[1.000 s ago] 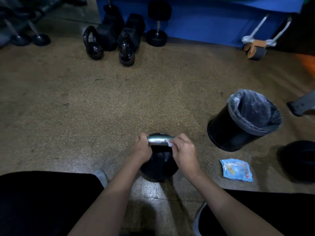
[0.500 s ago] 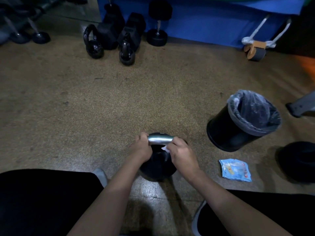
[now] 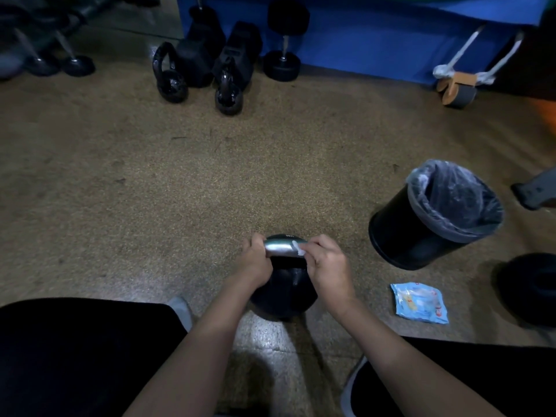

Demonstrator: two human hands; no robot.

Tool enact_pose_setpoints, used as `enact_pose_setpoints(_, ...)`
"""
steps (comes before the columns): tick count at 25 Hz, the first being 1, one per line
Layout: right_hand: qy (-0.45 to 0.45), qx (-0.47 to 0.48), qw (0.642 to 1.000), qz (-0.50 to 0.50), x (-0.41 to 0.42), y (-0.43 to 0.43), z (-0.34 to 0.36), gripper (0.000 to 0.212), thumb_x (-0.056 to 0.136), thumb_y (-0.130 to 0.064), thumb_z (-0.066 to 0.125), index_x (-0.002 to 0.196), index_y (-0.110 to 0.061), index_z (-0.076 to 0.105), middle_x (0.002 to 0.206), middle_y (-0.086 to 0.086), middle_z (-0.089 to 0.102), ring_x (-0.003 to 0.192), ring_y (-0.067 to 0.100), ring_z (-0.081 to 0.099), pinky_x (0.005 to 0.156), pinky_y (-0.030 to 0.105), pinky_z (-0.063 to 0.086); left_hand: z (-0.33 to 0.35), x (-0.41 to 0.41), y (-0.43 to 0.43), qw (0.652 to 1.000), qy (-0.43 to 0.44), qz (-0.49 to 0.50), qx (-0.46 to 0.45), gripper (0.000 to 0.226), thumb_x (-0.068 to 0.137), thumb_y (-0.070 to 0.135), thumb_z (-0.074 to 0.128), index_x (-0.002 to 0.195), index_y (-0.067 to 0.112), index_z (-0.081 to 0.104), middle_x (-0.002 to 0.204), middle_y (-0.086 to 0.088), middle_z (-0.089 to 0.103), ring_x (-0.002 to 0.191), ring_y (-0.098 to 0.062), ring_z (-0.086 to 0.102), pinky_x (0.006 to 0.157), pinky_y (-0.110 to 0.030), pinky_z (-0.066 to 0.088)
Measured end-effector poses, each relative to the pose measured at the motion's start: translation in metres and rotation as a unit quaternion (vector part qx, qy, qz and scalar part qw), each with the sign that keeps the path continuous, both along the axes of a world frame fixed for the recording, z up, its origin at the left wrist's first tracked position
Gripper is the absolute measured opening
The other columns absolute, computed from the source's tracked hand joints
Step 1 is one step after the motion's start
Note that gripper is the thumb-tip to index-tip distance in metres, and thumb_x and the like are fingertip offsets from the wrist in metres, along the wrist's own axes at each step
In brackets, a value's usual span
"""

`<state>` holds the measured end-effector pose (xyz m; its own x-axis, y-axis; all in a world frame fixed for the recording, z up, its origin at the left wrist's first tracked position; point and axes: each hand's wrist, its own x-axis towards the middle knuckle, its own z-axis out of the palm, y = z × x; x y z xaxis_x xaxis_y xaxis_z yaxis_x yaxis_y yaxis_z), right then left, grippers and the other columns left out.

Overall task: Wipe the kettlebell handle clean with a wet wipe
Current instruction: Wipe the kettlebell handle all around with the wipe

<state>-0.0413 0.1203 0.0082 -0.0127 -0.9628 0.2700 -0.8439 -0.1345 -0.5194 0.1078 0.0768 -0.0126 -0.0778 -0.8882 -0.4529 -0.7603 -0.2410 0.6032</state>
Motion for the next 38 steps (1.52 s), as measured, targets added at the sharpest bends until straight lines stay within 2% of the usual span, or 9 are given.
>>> enact_pose_setpoints(3,0.012,0.006,1.0,0.024,0.004,0.001,0.006,0.028,0.087,-0.021,0.047,0.089,-0.013,0.073,0.078,0.002,0.061,0.072,0.021,0.056,0.06,0.031,0.049,0.0,0.0,0.0,1.0,0.0,0.001,0.0,0.044,0.088,0.006,0.04,0.13,0.017,0.034,0.138,-0.011,0.036,0.117,-0.036,0.049,0.101,-0.043,0.04)
enact_pose_setpoints(7,0.01,0.035,0.999,-0.01,0.003,-0.012,0.011,0.02,0.081,-0.006,0.055,0.086,-0.01,0.073,0.078,0.005,0.063,0.073,0.025,0.058,0.061,0.034,0.051,-0.002,0.001,0.0,1.0,0.003,-0.002,-0.006,0.046,0.087,0.006,0.041,0.132,0.017,0.034,0.139,-0.012,0.035,0.118,-0.036,0.049,0.103,-0.043,0.04)
enact_pose_setpoints(11,0.028,0.039,0.999,0.019,0.004,-0.01,0.015,0.029,0.084,-0.017,0.046,0.089,-0.01,0.074,0.084,0.006,0.069,0.077,0.028,0.062,0.067,0.034,0.054,-0.002,0.0,0.0,1.0,0.001,-0.002,-0.006,0.047,0.087,0.006,0.042,0.132,0.015,0.033,0.139,-0.013,0.035,0.119,-0.037,0.048,0.103,-0.042,0.039)
enact_pose_setpoints(15,0.013,0.099,0.995,0.002,-0.002,-0.024,0.016,0.02,0.087,-0.011,0.054,0.09,-0.015,0.074,0.088,0.005,0.069,0.079,0.026,0.063,0.071,0.038,0.053,-0.003,0.0,-0.001,1.0,0.007,0.0,-0.007,0.046,0.087,0.006,0.042,0.131,0.017,0.034,0.137,-0.012,0.036,0.117,-0.037,0.049,0.102,-0.044,0.04)
enact_pose_setpoints(20,0.031,0.118,0.99,0.064,0.0,-0.019,0.022,0.023,0.09,-0.011,0.051,0.097,-0.018,0.072,0.098,0.001,0.072,0.091,0.023,0.065,0.081,0.035,0.05,-0.002,0.001,-0.001,1.0,0.002,-0.005,-0.012,0.042,0.087,0.006,0.043,0.128,0.016,0.036,0.134,-0.012,0.038,0.114,-0.036,0.051,0.099,-0.043,0.042)
enact_pose_setpoints(24,0.027,0.164,0.985,0.041,0.001,-0.031,0.024,0.029,0.087,-0.005,0.049,0.099,-0.017,0.071,0.099,0.008,0.071,0.088,0.028,0.065,0.079,0.036,0.051,-0.002,0.001,-0.001,1.0,0.004,-0.003,-0.016,0.04,0.088,0.007,0.042,0.126,0.016,0.037,0.132,-0.013,0.04,0.112,-0.037,0.052,0.098,-0.043,0.042)
enact_pose_setpoints(27,0.016,0.178,0.982,0.064,0.003,-0.03,0.023,0.025,0.086,-0.004,0.052,0.095,-0.016,0.072,0.1,0.007,0.071,0.091,0.026,0.064,0.081,0.031,0.047,-0.003,0.001,-0.001,1.0,0.01,-0.004,-0.02,0.041,0.087,0.006,0.043,0.127,0.015,0.038,0.131,-0.013,0.04,0.112,-0.036,0.052,0.098,-0.043,0.043)
enact_pose_setpoints(34,-0.036,0.23,0.972,0.01,-0.001,-0.046,0.034,0.015,0.088,-0.013,0.059,0.097,-0.015,0.071,0.098,0.007,0.07,0.088,0.017,0.06,0.073,0.018,0.037,-0.007,0.002,-0.001,0.999,0.008,-0.002,-0.033,0.041,0.086,0.007,0.043,0.126,0.016,0.038,0.131,-0.013,0.042,0.111,-0.036,0.053,0.094,-0.041,0.042)
enact_pose_setpoints(38,-0.009,0.225,0.974,0.015,-0.01,-0.042,0.032,0.017,0.091,-0.016,0.054,0.094,-0.009,0.07,0.097,0.009,0.07,0.092,0.023,0.062,0.078,0.024,0.04,-0.007,0.001,0.001,0.999,0.018,0.004,-0.032,0.038,0.088,0.009,0.044,0.125,0.017,0.038,0.13,-0.013,0.043,0.109,-0.035,0.054,0.093,-0.039,0.042)
